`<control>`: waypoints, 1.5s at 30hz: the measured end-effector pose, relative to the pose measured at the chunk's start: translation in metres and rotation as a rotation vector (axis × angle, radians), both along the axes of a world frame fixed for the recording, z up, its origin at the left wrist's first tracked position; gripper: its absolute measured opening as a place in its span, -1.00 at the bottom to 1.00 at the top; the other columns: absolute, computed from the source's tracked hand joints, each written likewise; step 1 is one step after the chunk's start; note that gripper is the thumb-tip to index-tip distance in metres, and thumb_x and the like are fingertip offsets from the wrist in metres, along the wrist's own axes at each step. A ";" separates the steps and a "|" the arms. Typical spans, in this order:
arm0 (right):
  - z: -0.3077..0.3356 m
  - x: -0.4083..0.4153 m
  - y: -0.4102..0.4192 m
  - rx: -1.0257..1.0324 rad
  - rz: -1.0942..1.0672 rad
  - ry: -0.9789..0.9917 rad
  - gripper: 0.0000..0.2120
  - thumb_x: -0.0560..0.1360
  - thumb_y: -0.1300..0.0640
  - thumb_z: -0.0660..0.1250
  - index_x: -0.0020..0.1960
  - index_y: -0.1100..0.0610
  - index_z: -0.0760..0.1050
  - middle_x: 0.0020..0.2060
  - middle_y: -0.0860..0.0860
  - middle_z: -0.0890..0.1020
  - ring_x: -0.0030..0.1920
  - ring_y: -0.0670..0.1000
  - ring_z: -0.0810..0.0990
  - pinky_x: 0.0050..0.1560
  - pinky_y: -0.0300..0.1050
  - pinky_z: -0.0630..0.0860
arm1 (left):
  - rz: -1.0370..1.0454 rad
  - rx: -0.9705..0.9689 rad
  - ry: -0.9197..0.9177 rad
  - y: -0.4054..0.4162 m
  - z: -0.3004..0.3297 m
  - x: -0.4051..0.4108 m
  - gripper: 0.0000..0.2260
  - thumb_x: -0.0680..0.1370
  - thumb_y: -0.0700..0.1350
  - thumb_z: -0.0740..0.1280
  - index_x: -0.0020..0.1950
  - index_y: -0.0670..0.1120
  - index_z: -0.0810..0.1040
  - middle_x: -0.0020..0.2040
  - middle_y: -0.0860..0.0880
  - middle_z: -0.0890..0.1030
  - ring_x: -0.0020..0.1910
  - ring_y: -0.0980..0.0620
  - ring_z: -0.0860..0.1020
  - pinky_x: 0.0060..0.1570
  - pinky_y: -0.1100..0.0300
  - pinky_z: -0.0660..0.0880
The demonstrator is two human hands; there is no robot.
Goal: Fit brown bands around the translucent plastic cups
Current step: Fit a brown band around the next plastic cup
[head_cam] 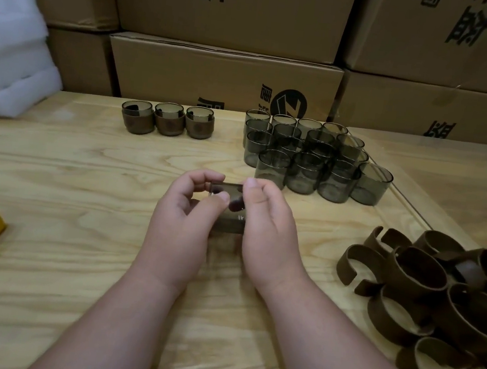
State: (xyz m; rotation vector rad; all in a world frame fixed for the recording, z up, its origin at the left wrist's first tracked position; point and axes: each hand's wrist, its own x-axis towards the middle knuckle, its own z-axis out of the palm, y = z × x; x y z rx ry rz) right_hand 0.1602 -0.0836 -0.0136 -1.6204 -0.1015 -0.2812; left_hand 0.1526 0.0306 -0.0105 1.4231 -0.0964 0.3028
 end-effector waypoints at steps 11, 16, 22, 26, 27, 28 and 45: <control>0.001 -0.001 0.000 0.109 -0.016 -0.032 -0.71 0.42 0.00 0.35 0.14 -0.07 0.56 -0.13 -0.24 0.64 -0.24 -0.11 0.58 -0.20 -0.22 0.55 | 0.062 -0.007 0.014 -0.001 -0.004 0.005 -0.85 0.61 -0.16 0.39 0.09 0.09 0.60 0.03 0.00 0.62 -0.20 0.18 0.61 -0.28 0.35 0.53; 0.000 -0.004 0.002 0.134 0.010 -0.090 -0.68 0.38 0.15 0.33 0.12 -0.04 0.53 -0.05 -0.20 0.66 -0.18 -0.15 0.61 -0.16 -0.18 0.56 | 0.034 -0.056 0.085 -0.003 -0.001 0.006 -0.81 0.67 -0.14 0.30 0.24 0.03 0.61 -0.09 0.10 0.68 -0.31 0.26 0.59 -0.41 0.44 0.42; 0.001 -0.006 0.005 0.051 0.008 -0.123 -0.74 0.43 0.04 0.31 0.12 -0.08 0.48 0.09 -0.03 0.58 -0.03 -0.16 0.55 0.00 -0.24 0.51 | 0.033 -0.023 0.088 -0.001 -0.002 0.005 -0.74 0.46 0.07 0.32 0.11 0.07 0.66 -0.03 0.02 0.69 -0.13 0.11 0.59 -0.23 0.32 0.45; -0.001 -0.003 0.004 -0.081 -0.057 -0.016 -0.59 0.48 -0.29 0.20 0.20 -0.09 0.46 0.05 -0.11 0.59 -0.10 -0.20 0.56 -0.09 -0.29 0.47 | 0.023 -0.014 0.039 -0.001 -0.001 0.004 -0.83 0.43 -0.02 0.33 0.00 0.07 0.62 -0.06 -0.01 0.61 -0.11 0.00 0.53 -0.12 0.14 0.48; -0.002 -0.002 0.005 -0.093 -0.064 -0.003 -0.59 0.49 -0.31 0.20 0.19 -0.07 0.48 0.01 -0.13 0.61 -0.10 -0.20 0.57 -0.10 -0.29 0.47 | 0.021 -0.023 0.034 -0.002 -0.001 0.005 -0.87 0.44 -0.04 0.33 -0.05 0.07 0.61 -0.09 -0.02 0.60 -0.13 -0.04 0.51 -0.10 0.07 0.48; -0.002 -0.002 0.005 -0.096 -0.067 -0.003 -0.63 0.50 -0.29 0.22 0.15 -0.07 0.50 -0.04 -0.14 0.62 -0.11 -0.21 0.58 -0.12 -0.30 0.47 | 0.024 -0.030 0.030 -0.002 0.000 0.005 -0.91 0.44 -0.05 0.32 -0.10 0.07 0.59 -0.12 -0.01 0.58 -0.15 -0.06 0.50 -0.10 0.01 0.48; 0.003 -0.009 0.007 0.048 -0.028 -0.177 -0.65 0.36 0.16 0.31 0.13 -0.04 0.45 0.09 -0.03 0.58 -0.09 -0.18 0.60 -0.13 -0.31 0.51 | 0.027 -0.032 0.095 -0.001 0.000 0.005 -0.77 0.51 0.06 0.27 0.08 0.11 0.65 -0.06 0.00 0.73 -0.17 0.07 0.65 -0.24 0.22 0.52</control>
